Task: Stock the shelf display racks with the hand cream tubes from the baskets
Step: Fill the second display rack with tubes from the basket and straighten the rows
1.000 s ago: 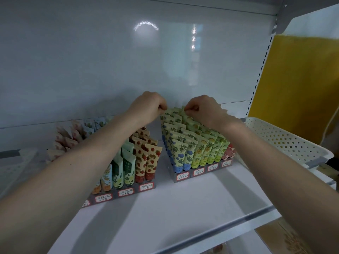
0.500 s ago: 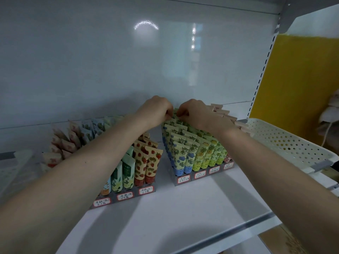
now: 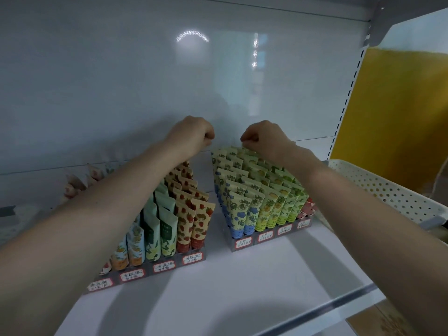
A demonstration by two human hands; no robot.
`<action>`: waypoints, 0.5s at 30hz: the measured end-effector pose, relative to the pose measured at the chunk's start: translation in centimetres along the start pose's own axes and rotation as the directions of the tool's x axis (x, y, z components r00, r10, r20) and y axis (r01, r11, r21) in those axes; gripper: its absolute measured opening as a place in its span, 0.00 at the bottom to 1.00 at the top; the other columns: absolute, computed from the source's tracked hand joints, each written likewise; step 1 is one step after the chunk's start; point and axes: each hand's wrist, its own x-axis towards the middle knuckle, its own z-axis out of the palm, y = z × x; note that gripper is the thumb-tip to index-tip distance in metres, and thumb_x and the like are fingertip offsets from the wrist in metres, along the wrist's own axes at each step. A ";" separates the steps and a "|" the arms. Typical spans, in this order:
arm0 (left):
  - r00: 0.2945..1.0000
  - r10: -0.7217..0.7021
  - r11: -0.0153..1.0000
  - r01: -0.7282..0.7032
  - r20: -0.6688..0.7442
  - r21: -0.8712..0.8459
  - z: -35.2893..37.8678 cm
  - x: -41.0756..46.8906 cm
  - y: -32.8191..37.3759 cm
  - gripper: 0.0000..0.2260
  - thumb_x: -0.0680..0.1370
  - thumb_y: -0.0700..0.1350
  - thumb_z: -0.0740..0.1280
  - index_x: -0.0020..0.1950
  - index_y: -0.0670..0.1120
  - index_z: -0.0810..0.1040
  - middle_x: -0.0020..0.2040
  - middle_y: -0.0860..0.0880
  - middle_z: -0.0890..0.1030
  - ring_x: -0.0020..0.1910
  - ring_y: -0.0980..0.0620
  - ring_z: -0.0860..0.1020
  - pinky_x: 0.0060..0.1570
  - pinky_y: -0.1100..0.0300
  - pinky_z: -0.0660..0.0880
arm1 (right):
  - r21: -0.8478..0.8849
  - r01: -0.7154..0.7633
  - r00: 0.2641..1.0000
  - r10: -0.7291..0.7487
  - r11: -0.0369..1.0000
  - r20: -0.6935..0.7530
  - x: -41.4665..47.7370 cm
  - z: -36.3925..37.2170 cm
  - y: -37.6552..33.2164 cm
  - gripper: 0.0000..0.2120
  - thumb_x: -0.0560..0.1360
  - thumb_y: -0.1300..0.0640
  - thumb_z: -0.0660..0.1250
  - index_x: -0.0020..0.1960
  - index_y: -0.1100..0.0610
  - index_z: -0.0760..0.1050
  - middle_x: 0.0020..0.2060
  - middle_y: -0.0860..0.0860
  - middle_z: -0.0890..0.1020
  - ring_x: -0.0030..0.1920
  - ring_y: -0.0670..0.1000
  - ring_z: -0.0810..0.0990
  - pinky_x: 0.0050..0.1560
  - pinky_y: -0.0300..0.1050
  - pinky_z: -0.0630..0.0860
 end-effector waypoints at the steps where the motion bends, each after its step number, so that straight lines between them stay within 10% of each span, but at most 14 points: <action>1: 0.999 0.012 1.000 -0.012 0.036 0.006 0.3 0.1 0.1 0.12 0.77 0.39 0.65 0.59 0.39 0.78 0.58 0.41 0.79 0.56 0.44 0.77 0.57 0.57 0.69 | -0.013 0.010 1.000 -0.010 1.000 0.015 0.2 0.2 -0.1 0.10 0.77 0.63 0.63 0.57 0.61 0.78 0.56 0.56 0.80 0.56 0.53 0.77 0.56 0.41 0.72; 15: 0.994 0.040 0.999 -0.042 0.106 0.022 1.9 0.9 0.1 0.08 0.76 0.37 0.66 0.52 0.39 0.82 0.54 0.41 0.81 0.53 0.44 0.78 0.50 0.60 0.69 | -0.117 0.061 0.994 -0.049 0.991 0.102 1.9 2.2 -0.6 0.09 0.75 0.63 0.63 0.52 0.58 0.80 0.52 0.55 0.81 0.53 0.55 0.79 0.56 0.48 0.75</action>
